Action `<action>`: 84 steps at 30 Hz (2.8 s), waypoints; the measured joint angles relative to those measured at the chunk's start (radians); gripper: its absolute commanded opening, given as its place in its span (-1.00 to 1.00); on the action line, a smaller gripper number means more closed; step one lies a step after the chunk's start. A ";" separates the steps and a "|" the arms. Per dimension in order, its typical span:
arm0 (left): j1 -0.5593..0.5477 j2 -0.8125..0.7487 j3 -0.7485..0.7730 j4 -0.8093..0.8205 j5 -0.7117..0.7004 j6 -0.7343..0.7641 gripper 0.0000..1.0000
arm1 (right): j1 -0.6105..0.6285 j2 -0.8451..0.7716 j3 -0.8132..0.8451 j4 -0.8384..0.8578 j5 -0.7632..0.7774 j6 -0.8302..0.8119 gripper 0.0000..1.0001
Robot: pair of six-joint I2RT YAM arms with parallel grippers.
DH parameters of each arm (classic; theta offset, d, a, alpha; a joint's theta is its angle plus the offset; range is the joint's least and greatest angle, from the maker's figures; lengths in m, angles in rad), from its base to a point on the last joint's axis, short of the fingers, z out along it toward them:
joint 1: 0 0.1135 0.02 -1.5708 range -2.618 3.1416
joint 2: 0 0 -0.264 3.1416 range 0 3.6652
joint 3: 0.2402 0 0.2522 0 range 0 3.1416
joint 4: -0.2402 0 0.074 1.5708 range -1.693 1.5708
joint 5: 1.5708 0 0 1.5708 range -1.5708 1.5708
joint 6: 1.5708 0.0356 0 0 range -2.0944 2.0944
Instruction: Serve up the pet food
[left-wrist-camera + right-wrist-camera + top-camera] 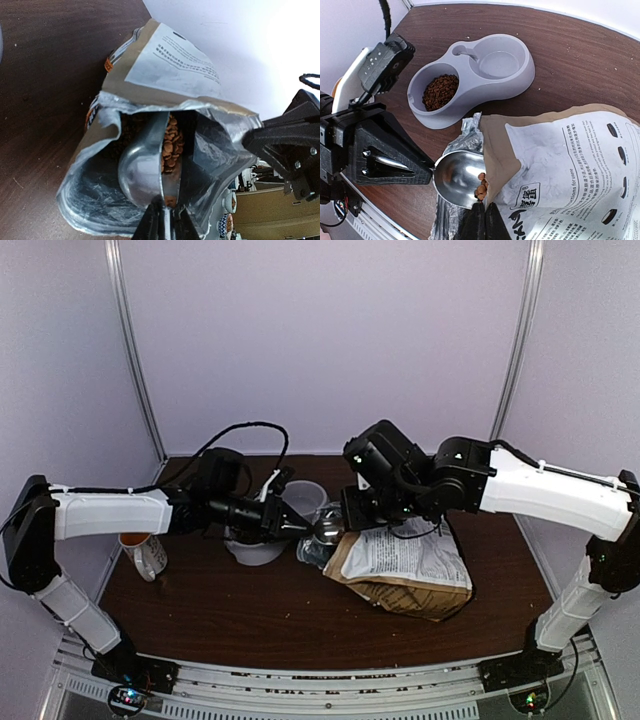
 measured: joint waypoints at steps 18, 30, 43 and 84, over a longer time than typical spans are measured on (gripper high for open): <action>0.151 -0.229 -0.196 -0.001 0.083 -0.052 -1.00 | -0.008 -0.014 -0.008 0.001 0.000 0.000 -1.00; 0.323 -0.380 -0.256 -0.053 0.137 -0.052 -1.00 | -0.013 -0.029 -0.014 -0.001 0.001 0.000 -1.00; 0.443 -0.325 -0.232 -0.025 0.147 -0.102 -1.00 | -0.014 -0.029 -0.015 0.000 0.001 0.000 -1.00; 0.475 0.245 0.391 -0.509 -0.124 0.330 -1.00 | -0.027 -0.029 -0.029 0.025 -0.004 -0.003 -1.00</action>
